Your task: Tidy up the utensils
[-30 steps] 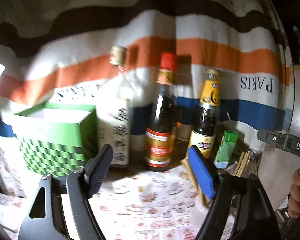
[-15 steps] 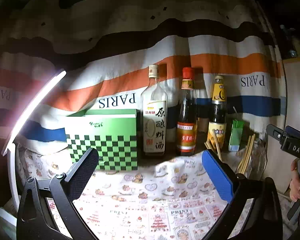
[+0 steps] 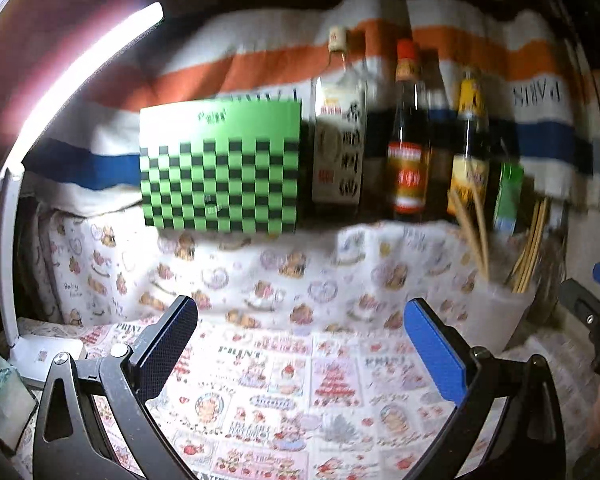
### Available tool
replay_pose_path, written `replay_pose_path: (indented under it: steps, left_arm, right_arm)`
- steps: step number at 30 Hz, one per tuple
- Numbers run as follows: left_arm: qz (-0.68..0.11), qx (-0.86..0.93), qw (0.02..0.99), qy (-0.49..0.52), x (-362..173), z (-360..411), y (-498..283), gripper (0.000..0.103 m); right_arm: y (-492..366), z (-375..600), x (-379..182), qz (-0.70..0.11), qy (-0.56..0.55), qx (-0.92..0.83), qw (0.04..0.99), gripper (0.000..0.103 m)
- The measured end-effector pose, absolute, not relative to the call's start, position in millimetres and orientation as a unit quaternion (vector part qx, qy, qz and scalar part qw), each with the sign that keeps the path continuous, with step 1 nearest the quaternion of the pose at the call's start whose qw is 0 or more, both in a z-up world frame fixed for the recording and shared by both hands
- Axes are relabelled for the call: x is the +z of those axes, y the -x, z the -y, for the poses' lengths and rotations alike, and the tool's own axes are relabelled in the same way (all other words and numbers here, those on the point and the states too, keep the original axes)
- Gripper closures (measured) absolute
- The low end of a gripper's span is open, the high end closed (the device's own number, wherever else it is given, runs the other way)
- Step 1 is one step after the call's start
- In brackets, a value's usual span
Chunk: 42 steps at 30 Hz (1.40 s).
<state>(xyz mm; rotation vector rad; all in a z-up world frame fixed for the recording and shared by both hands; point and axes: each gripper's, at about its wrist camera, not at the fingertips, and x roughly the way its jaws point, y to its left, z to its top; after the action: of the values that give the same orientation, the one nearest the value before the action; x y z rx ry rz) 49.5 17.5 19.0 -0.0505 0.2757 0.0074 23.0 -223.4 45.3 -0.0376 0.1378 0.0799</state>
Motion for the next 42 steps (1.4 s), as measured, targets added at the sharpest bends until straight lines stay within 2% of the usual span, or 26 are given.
replay_pose_path:
  steps: [9,20,42]
  left_arm:
    - [-0.156,-0.003,0.988,0.008,2.9,-13.8,-56.1,0.001]
    - [-0.165,0.001,0.986,0.013,-1.7,-16.0,-58.5,0.001]
    - [-0.153,0.01,0.988,0.0,-0.6,-10.3,-52.5,0.001]
  right_arm:
    - [-38.3,223.6,16.2,-0.1,0.02,0.029,0.994,0.0]
    - [-50.8,232.6,12.6,-0.125,0.002,0.011,0.992,0.0]
    - [-49.0,230.9,12.7,-0.124,0.008,0.021,0.992,0.0]
